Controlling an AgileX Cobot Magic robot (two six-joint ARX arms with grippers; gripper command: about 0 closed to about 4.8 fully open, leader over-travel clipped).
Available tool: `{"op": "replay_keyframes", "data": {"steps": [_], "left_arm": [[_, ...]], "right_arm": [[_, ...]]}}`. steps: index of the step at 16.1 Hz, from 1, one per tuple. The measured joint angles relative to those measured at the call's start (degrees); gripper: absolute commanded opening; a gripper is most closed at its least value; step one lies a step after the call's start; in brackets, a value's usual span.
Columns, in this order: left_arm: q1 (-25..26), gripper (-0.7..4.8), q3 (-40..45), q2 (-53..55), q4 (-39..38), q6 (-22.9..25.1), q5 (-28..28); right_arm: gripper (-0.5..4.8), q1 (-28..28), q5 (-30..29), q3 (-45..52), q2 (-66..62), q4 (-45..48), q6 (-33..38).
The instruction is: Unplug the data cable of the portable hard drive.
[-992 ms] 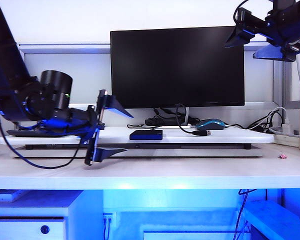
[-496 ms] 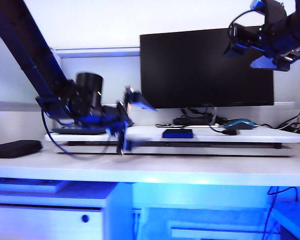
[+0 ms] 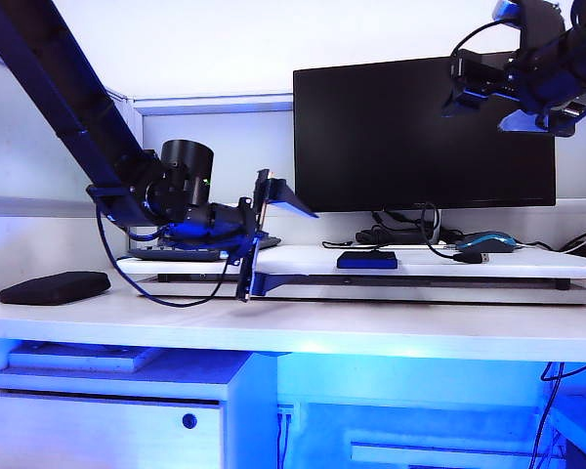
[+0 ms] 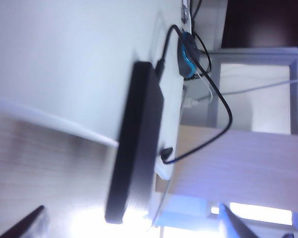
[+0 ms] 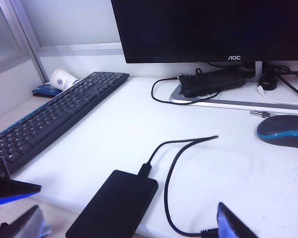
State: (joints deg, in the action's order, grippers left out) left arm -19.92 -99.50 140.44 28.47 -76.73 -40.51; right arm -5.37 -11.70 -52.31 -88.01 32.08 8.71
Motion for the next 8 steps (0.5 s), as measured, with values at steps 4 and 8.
{"op": "replay_keyframes", "data": {"steps": [4,8], "left_arm": [[-3.9,0.60,0.0,0.5,-1.5,1.4,0.2],[-3.8,-0.06,0.0,0.6,-0.7,6.6,-2.4]], "right_arm": [[4.79,0.1,-2.0,-0.7,0.0,-0.3,0.2],[4.79,0.1,-5.2,-0.7,0.0,-0.6,0.2]]}}
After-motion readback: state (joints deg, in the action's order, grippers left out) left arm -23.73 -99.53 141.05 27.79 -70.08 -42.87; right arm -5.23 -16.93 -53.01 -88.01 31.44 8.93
